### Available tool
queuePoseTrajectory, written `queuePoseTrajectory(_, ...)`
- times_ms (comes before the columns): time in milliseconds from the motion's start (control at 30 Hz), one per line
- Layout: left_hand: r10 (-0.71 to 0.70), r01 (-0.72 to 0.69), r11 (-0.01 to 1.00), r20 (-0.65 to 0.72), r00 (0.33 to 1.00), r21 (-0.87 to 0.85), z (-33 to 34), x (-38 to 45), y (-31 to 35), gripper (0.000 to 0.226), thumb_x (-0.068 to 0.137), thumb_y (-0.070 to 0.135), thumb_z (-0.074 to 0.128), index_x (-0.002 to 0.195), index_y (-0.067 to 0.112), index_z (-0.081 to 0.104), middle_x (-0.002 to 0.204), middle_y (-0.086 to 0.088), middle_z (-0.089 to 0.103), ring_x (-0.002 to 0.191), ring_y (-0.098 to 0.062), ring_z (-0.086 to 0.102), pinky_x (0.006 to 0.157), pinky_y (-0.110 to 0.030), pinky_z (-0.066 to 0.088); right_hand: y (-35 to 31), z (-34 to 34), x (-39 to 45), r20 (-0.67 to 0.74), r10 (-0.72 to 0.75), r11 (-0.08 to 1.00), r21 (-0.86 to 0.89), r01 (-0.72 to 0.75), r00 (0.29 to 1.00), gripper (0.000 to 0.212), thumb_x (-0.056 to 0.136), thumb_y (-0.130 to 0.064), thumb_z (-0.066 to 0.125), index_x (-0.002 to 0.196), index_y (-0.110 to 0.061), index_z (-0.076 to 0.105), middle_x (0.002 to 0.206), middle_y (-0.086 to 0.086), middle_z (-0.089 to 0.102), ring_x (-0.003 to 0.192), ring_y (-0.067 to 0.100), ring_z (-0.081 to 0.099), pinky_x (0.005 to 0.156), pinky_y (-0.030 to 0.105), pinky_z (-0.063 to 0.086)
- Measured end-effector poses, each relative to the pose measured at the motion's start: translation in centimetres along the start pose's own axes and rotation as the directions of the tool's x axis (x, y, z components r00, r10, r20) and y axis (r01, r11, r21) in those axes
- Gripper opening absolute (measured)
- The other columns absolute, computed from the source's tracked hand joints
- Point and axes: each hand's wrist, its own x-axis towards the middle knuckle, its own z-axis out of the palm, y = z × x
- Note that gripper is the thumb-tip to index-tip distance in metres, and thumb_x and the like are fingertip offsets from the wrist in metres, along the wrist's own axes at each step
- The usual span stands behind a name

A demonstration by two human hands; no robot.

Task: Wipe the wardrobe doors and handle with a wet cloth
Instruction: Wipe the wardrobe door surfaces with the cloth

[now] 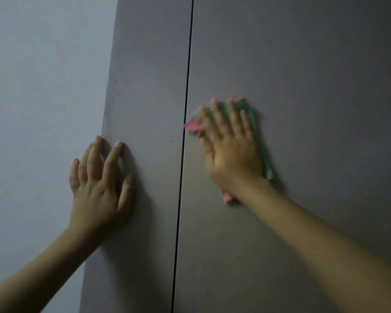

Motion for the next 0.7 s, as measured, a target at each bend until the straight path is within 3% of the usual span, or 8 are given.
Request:
queuePoseTrajectory(133,-0.014,0.016,0.997,0.028,1.0,-0.079,0.3,0.0,-0.6,0.066,0.09,0.052,0.024,0.151,0.027,0.018,0.16,-0.009,0.007,0.141,-0.036,0.021,0.105,-0.053,0.034,1.2,-1.8,-3.5,0.208,-0.522,0.851,0.065,0.521,0.827,0.049,0.1,-0.037,0.028,0.146,-0.02,0.033,0.152,0.005,0.032,0.143,0.028,0.024,0.118,0.045,0.014)
queuePoseTrajectory(200,-0.023,0.026,0.992,0.028,0.999,-0.12,0.2,-0.1,-0.4,0.067,0.089,0.054,0.022,0.151,0.033,0.014,0.161,-0.003,0.003,0.139,-0.035,0.028,0.094,-0.049,0.044,3.4,-1.8,-1.9,0.226,-0.44,0.893,0.009,0.45,0.869,0.05,0.1,-0.036,0.027,0.147,-0.018,0.03,0.153,0.006,0.031,0.144,0.028,0.023,0.118,0.044,0.013)
queuePoseTrajectory(267,-0.013,0.016,0.989,0.016,1.0,-0.149,0.2,-0.3,-0.7,0.066,0.089,0.054,0.021,0.151,0.036,0.014,0.161,0.001,0.001,0.137,-0.034,0.033,0.087,-0.045,0.048,3.4,-1.2,1.2,0.146,-0.122,0.989,-0.061,0.132,0.982,0.054,0.099,-0.037,0.024,0.149,-0.018,0.025,0.155,0.007,0.027,0.144,0.03,0.021,0.118,0.04,0.006)
queuePoseTrajectory(367,-0.021,0.025,0.979,0.022,1.0,-0.204,0.4,-0.3,-0.9,0.065,0.088,0.055,0.022,0.15,0.037,0.012,0.16,0.002,0.002,0.119,-0.034,0.052,0.077,-0.038,0.047,-1.6,0.8,4.4,0.023,0.247,0.968,-0.057,-0.246,0.969,0.057,0.098,-0.039,0.021,0.15,-0.017,0.025,0.157,0.009,0.022,0.145,0.033,0.015,0.117,0.04,0.002)
queuePoseTrajectory(467,-0.206,0.211,0.889,0.058,0.977,-0.407,0.4,-0.3,-1.2,0.067,0.087,0.054,0.028,0.149,0.036,0.009,0.146,-0.009,0.037,0.099,-0.036,0.059,0.077,-0.037,0.043,-6.5,1.3,1.4,0.089,-0.156,0.988,0.0,0.157,0.984,0.054,0.098,-0.036,0.028,0.147,-0.015,0.033,0.154,0.008,0.03,0.143,0.032,0.023,0.118,0.044,0.011)
queuePoseTrajectory(567,-0.329,0.341,0.787,0.117,0.937,-0.514,0.6,-0.5,-1.5,0.068,0.09,0.056,0.027,0.149,0.025,0.014,0.082,0.001,0.06,0.08,-0.029,0.057,0.071,-0.034,0.037,-4.9,-0.4,-1.6,0.224,-0.542,0.838,0.072,0.541,0.81,0.05,0.1,-0.038,0.029,0.146,-0.019,0.032,0.153,0.006,0.031,0.144,0.028,0.022,0.118,0.044,0.014)
queuePoseTrajectory(633,-0.372,0.394,0.726,0.16,0.914,-0.563,0.5,-0.7,-1.4,0.055,0.1,0.049,0.027,0.143,0.016,0.033,0.084,0.002,0.059,0.09,-0.028,0.055,0.076,-0.029,0.033,-2.3,-0.7,0.4,0.226,-0.53,0.842,0.03,0.538,0.817,0.049,0.102,-0.039,0.023,0.147,-0.019,0.027,0.153,0.007,0.029,0.144,0.027,0.021,0.119,0.043,0.01)
queuePoseTrajectory(700,-0.414,0.429,0.669,0.175,0.893,-0.607,0.7,-0.7,-1.5,0.051,0.103,0.04,0.022,0.132,0.008,0.049,0.113,-0.011,0.062,0.113,-0.031,0.052,0.084,-0.023,0.03,-1.5,-0.1,4.5,0.2,-0.256,0.962,-0.039,0.269,0.946,0.053,0.099,-0.04,0.019,0.149,-0.021,0.018,0.157,0.005,0.021,0.146,0.027,0.014,0.119,0.038,0.003)
